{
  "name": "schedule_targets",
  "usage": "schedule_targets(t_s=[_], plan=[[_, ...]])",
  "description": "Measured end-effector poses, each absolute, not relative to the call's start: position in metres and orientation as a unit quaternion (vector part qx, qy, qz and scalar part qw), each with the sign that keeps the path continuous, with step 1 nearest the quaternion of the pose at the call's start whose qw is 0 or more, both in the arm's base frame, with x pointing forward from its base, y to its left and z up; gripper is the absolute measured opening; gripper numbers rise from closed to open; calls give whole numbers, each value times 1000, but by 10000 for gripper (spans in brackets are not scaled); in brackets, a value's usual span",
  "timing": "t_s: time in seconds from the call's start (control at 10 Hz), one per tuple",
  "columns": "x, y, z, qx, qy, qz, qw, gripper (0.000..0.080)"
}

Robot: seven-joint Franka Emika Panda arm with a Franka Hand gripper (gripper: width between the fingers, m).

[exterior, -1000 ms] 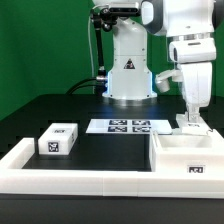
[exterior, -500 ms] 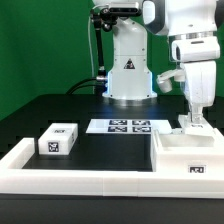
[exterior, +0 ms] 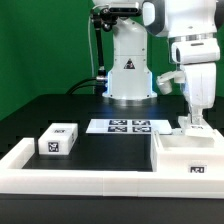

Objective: Assemble cabinet

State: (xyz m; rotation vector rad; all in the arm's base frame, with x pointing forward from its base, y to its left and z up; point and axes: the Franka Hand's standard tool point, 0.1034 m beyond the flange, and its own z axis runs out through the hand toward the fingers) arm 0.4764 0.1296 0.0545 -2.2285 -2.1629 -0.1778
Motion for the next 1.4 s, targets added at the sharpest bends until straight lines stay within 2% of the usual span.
schedule_targets(t_s=[0.3,1.4], plan=[[489,125,57,-720,-691,-52,16,64],[485,127,54,-721,-690,-66,13,64]])
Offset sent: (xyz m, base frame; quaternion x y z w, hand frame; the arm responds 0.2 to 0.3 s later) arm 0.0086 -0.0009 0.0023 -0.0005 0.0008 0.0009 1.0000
